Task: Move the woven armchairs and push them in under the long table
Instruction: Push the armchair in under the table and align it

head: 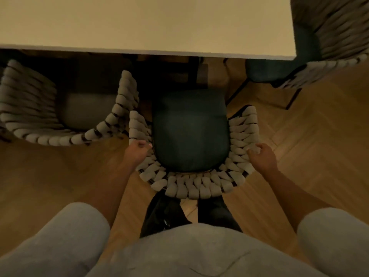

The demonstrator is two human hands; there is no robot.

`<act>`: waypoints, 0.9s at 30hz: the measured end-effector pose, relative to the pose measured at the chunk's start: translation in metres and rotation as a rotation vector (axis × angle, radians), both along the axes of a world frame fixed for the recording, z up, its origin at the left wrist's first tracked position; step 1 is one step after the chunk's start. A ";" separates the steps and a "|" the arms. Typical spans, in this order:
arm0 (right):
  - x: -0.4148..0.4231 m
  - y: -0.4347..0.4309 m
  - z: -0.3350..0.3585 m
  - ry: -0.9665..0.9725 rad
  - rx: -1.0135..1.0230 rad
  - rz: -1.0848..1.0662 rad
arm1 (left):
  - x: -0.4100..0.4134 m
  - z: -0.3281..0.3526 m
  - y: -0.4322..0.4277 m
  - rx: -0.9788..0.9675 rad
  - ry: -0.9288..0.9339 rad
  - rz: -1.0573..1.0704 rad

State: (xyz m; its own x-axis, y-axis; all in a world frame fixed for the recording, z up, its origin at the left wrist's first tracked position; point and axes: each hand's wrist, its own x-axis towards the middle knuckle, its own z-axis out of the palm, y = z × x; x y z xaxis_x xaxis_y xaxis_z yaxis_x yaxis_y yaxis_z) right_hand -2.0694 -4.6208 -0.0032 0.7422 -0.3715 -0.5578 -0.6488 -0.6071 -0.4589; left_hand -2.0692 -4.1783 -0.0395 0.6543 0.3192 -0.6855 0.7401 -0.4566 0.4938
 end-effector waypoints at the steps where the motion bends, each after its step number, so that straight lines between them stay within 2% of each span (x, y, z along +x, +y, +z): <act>1: 0.006 -0.008 -0.007 -0.009 -0.014 0.005 | -0.002 -0.004 0.000 0.024 0.001 0.029; 5: 0.025 -0.034 -0.036 0.013 -0.068 0.040 | -0.003 -0.029 0.010 0.141 0.035 0.141; 8: 0.041 -0.042 -0.060 0.036 -0.023 0.024 | 0.002 -0.044 0.011 0.330 -0.043 0.095; 10: 0.052 -0.041 -0.076 0.035 -0.003 0.001 | 0.012 -0.054 0.011 0.319 -0.043 0.131; 13: 0.065 -0.035 -0.103 0.046 -0.001 -0.065 | 0.026 -0.079 0.018 0.247 0.058 0.192; 17: 0.075 -0.026 -0.120 -0.054 -0.024 -0.167 | 0.040 -0.097 0.028 0.308 0.103 0.254; 21: 0.079 -0.019 -0.113 -0.156 -0.019 -0.244 | 0.052 -0.086 0.028 0.322 0.035 0.296; 27: 0.126 -0.018 -0.080 -0.225 -0.049 -0.204 | 0.099 -0.061 0.023 0.328 -0.057 0.215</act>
State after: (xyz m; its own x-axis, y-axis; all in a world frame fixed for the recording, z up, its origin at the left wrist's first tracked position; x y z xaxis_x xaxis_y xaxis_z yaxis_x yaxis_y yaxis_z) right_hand -1.9435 -4.6385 -0.0830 0.7520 -0.5484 -0.3658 -0.6453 -0.4994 -0.5780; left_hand -1.9700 -4.1549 -0.1002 0.5831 0.6489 -0.4889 0.8114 -0.4347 0.3908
